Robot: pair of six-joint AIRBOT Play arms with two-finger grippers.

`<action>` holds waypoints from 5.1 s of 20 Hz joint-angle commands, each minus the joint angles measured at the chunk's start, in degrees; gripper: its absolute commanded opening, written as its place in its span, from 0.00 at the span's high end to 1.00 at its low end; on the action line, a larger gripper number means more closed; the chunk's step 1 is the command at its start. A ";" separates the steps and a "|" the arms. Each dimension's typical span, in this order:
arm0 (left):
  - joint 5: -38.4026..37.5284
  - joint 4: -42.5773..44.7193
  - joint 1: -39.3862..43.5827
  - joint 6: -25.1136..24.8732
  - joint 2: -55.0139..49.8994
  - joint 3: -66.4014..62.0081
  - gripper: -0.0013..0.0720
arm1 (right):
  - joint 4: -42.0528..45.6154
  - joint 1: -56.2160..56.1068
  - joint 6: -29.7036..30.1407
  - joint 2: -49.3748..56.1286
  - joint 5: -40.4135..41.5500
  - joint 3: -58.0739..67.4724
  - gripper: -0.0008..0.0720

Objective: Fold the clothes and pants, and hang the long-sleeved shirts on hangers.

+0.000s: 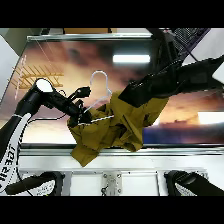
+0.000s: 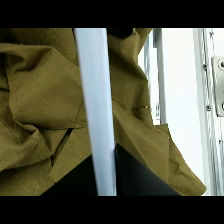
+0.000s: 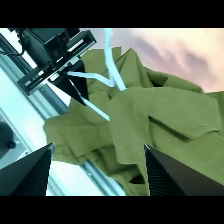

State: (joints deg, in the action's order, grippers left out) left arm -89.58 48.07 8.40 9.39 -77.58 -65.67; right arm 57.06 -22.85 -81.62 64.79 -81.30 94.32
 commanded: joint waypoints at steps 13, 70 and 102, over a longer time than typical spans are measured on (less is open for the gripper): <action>-0.44 0.37 -0.04 0.00 -0.04 0.02 0.96 | -37.35 51.76 65.96 0.55 -16.96 -24.74 0.14; 1.22 1.46 -0.07 6.71 -0.04 0.02 0.68 | -40.41 33.83 76.28 13.07 -17.97 -30.64 0.97; 25.92 13.51 2.34 56.63 27.56 18.91 0.02 | -50.90 36.39 73.20 3.67 -3.98 -30.53 0.98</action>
State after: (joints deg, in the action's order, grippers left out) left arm -68.14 61.54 4.27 62.96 -52.16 -53.23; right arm 6.46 13.54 -7.57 68.99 -86.61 63.75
